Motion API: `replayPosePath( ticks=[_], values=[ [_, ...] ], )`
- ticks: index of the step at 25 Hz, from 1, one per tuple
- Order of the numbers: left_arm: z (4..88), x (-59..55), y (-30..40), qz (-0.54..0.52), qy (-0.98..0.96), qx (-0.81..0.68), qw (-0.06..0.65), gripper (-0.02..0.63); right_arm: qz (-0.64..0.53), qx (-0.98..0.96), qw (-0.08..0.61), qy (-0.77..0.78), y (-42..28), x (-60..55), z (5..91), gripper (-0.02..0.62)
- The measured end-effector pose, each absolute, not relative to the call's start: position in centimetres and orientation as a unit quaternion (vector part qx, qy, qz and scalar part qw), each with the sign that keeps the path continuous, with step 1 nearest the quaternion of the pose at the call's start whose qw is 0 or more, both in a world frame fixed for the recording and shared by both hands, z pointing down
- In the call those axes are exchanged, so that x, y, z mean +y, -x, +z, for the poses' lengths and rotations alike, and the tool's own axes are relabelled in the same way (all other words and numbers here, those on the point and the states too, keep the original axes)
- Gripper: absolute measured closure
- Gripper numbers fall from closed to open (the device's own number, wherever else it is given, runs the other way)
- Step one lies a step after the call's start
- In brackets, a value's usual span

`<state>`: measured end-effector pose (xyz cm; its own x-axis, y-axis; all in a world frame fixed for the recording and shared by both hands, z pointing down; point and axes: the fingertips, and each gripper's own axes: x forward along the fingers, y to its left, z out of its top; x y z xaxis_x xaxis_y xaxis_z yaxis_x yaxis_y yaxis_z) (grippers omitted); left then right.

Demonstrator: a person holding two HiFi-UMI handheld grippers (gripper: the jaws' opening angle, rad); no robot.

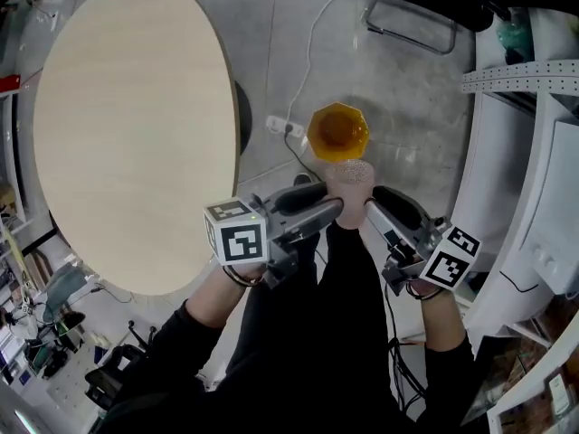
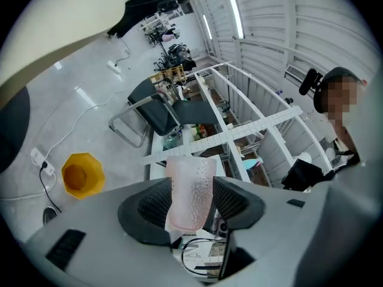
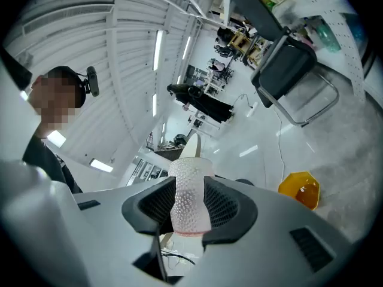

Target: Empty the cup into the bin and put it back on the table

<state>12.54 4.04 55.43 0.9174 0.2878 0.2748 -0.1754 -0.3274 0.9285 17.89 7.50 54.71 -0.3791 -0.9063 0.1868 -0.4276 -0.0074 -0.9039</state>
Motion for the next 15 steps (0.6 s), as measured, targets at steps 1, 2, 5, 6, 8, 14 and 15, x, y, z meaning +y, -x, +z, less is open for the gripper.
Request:
replayPosePath(
  ticks=[1,2,5,6,8,14,15],
  values=[
    [54.5,4.1,-12.6,0.201,-0.795,0.042,0.571,0.376,-0.494,0.673,0.23,0.5,-17.9,7.5,53.8,0.442],
    [53.6,4.2,-12.5,0.203,-0.801,0.048,0.561,0.376,-0.488,0.684,0.22,0.495,-17.7,7.6,52.8,0.442],
    [50.9,4.3,-12.2,0.212,-0.825,0.068,0.519,0.376,-0.469,0.719,0.181,0.479,-17.1,7.6,50.3,0.442],
    [50.0,4.3,-12.1,0.214,-0.834,0.074,0.503,0.376,-0.461,0.73,0.169,0.475,-17.0,7.6,49.4,0.442],
    [48.0,4.4,-12.2,0.214,-0.852,0.085,0.47,0.376,-0.441,0.751,0.147,0.469,-16.9,7.6,47.5,0.442],
    [43.7,4.3,-13.5,0.208,-0.884,0.088,0.409,0.376,-0.381,0.789,0.101,0.472,-17.9,7.6,43.2,0.448],
    [43.1,4.5,-13.5,0.209,-0.89,0.088,0.396,0.376,-0.375,0.793,0.096,0.47,-17.8,7.7,42.6,0.448]
  ],
)
